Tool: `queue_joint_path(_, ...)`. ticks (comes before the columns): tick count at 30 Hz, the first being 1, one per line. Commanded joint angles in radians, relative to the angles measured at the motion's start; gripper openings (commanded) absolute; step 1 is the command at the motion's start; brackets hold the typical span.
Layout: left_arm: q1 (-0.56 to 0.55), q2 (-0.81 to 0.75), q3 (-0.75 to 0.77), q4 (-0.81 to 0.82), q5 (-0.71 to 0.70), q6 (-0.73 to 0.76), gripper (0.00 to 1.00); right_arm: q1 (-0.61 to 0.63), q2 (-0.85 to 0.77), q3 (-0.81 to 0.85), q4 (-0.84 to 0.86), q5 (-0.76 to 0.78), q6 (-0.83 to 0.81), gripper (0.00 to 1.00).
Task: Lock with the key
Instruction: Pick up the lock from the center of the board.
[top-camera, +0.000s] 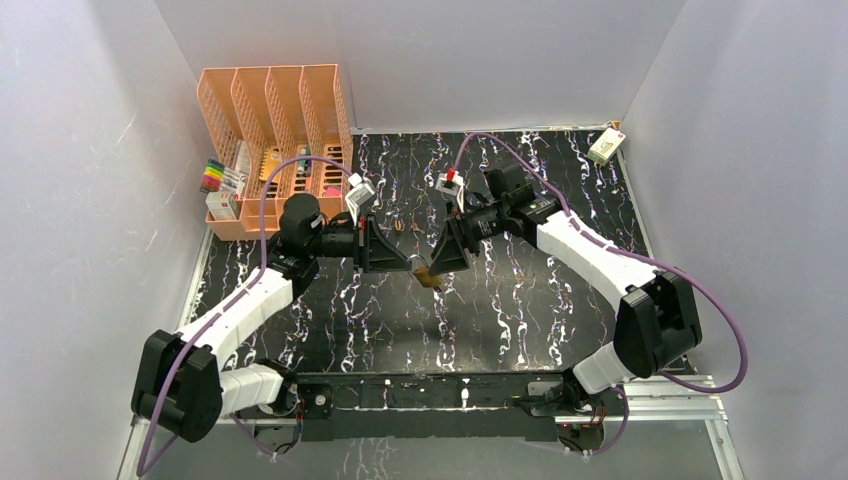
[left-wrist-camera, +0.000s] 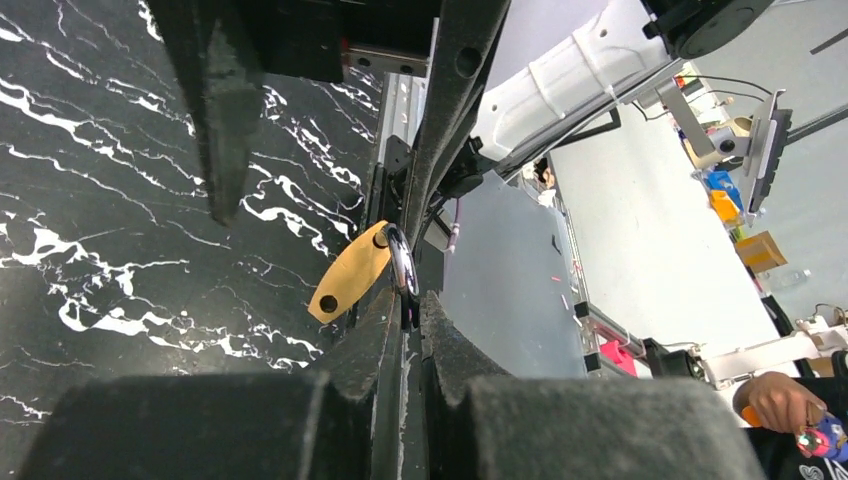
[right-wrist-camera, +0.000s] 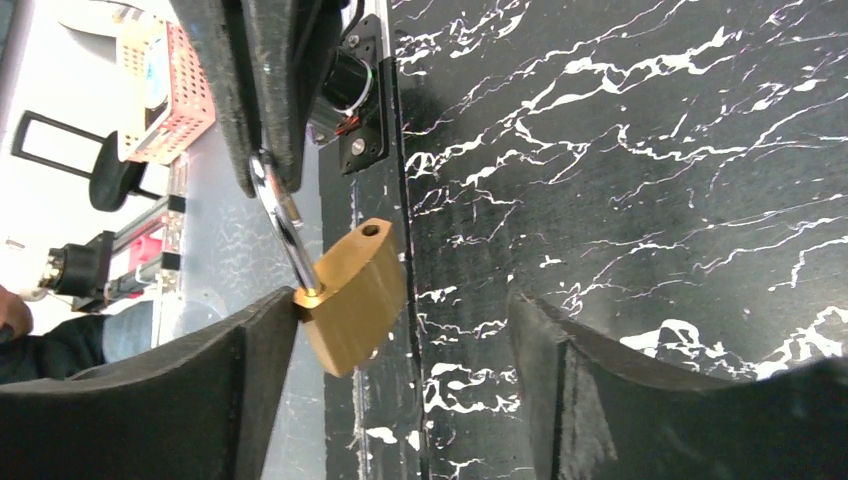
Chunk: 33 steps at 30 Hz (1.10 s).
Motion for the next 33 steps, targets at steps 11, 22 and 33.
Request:
queue_joint_path(11,-0.006,-0.150,-0.084,0.389,-0.274,-0.094,0.00,0.000,-0.254,-0.093,0.395,0.094,0.124,0.98)
queue_joint_path(22,-0.006,-0.091,-0.138,0.727,-0.436,-0.243,0.00,0.002,-0.435,-0.422,0.994,0.175,0.202,0.98)
queue_joint_path(33,-0.006,-0.060,-0.126,0.832,-0.430,-0.298,0.00,0.001,-0.379,-0.504,1.345,0.227,0.246,0.94)
